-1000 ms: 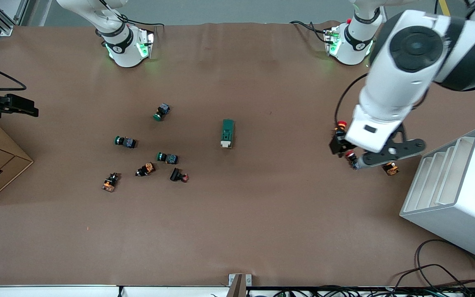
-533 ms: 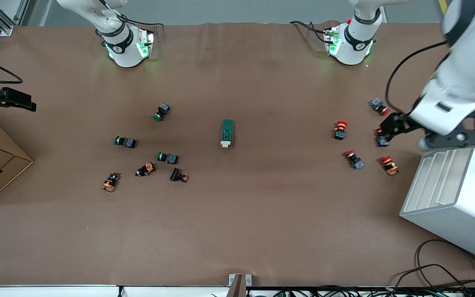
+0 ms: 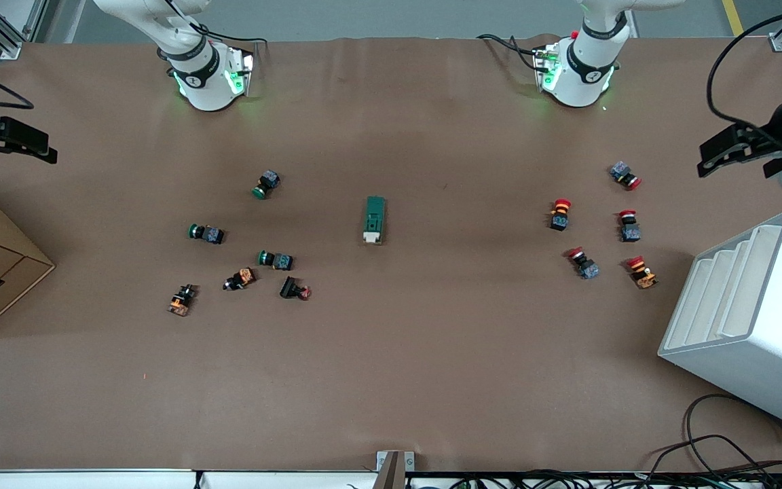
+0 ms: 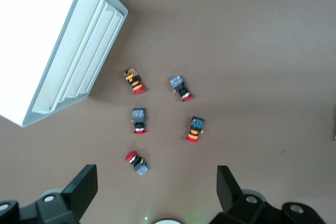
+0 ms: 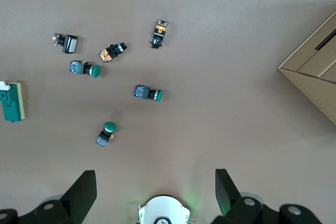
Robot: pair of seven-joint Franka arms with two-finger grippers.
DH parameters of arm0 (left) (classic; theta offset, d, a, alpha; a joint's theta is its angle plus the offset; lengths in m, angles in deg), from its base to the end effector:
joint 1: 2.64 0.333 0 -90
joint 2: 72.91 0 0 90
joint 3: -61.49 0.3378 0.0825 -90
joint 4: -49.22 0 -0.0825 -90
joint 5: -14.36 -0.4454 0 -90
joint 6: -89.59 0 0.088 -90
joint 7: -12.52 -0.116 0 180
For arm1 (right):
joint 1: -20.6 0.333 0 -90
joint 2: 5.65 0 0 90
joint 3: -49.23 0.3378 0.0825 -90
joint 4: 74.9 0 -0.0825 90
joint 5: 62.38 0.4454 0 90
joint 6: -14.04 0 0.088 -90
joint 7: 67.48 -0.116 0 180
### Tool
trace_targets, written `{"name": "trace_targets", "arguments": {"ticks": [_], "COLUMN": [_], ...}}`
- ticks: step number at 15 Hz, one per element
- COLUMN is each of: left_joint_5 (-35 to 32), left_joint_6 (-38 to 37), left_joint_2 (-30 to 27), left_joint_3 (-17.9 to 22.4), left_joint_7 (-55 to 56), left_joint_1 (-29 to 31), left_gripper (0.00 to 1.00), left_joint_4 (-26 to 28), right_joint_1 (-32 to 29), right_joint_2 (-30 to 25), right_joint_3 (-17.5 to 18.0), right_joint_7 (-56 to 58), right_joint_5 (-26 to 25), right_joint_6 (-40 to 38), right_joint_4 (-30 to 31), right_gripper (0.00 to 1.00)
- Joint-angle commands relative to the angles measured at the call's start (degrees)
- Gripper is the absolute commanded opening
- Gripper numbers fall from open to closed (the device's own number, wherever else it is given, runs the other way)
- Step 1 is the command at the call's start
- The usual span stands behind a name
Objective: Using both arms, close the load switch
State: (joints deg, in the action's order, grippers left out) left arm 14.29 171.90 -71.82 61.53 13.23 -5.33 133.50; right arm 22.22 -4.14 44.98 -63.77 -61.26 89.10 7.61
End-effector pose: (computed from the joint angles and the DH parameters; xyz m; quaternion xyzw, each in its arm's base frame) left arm 0.6072 -0.0280 0.6668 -0.9995 0.0169 0.0267 0.0014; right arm 0.5941 -0.0240 0.6687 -0.9968 -0.0111 0.0775 0.0129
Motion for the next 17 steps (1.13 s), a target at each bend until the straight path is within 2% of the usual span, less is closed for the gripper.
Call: {"name": "trace_targets", "arguments": {"ticks": [1,9,17], "left_joint_5": [0.5,-1.2,-0.6], "left_joint_6": [0.7,0.7,0.7], "left_joint_2": [-5.1,-8.0,-6.2], "left_joint_3": [0.1,-2.4,-2.7], "left_joint_7": [-0.7,1.9,2.0], "left_joint_1": [-0.3,0.0,0.8], "left_gripper": [1.0,1.0,1.0], "left_joint_4": [6.1,8.4,5.6], "right_joint_1": [-0.9,-0.8,-0.4], "right_joint_2": [-5.1,-9.4,-9.4], "right_joint_3": [0.8,0.9,0.9], "right_joint_7": [-0.1,0.9,0.6], "right_joint_5": [0.8,-1.9,-1.6], "right_joint_6": [2.5,2.6,3.4], "right_joint_4": [6.1,7.6,7.4], "right_gripper": [1.0,1.0,1.0]}}
